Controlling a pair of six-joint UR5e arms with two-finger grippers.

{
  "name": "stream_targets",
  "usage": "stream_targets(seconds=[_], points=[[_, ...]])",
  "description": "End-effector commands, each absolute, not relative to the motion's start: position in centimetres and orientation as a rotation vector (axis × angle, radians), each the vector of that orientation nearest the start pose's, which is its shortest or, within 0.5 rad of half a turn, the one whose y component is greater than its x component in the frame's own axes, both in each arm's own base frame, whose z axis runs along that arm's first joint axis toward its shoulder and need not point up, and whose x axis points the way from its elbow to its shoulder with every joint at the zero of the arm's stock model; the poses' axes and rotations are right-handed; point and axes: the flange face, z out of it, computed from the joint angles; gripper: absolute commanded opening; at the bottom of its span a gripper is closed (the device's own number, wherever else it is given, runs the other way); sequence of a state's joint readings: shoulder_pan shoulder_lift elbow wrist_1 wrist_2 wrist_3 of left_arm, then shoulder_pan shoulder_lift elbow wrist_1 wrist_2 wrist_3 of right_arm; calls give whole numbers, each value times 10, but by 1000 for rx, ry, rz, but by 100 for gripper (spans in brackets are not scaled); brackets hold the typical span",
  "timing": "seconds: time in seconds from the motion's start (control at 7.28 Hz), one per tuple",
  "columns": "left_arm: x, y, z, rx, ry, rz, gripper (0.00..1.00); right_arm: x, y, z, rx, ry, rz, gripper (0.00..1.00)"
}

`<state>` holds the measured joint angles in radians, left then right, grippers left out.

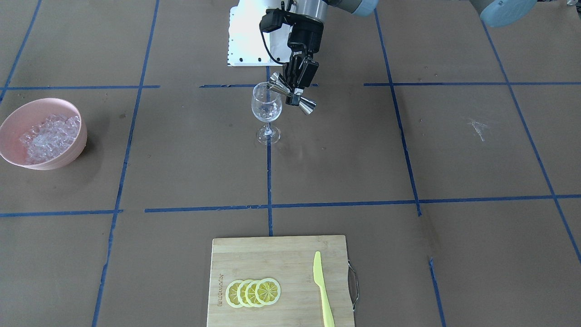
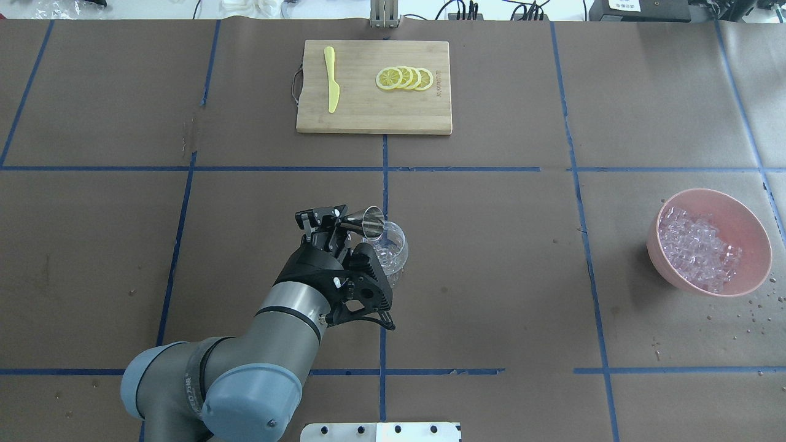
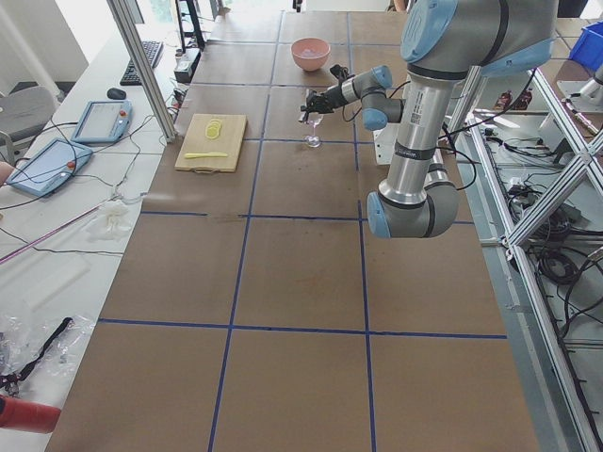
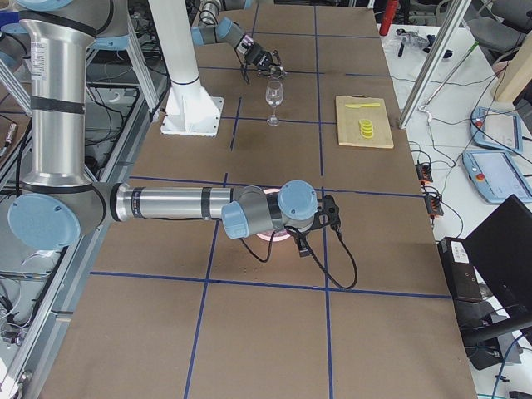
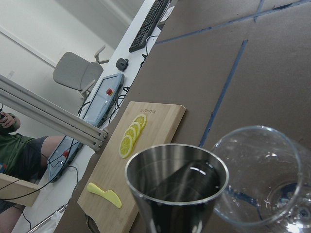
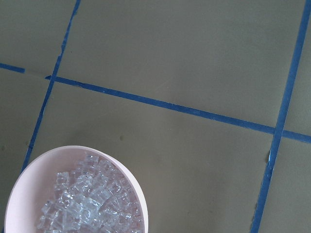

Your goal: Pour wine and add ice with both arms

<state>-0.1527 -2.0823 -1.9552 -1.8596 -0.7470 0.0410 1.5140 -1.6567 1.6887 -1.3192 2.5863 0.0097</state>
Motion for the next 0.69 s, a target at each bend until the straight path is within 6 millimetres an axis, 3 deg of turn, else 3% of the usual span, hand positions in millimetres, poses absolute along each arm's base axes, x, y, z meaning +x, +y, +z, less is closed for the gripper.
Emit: stream_targets(seconds=[0.0,0.27,0.55], points=[[509,-292,153,1331,67,836,0,22,-468,596,226,-1019,-187,100],[512,-292,156,1298,13,888,0,22,-468,594,228,-1019,-189,100],[505,-293,145,1290,-57,969,0,22,-468,591,235,-1018,-193,100]])
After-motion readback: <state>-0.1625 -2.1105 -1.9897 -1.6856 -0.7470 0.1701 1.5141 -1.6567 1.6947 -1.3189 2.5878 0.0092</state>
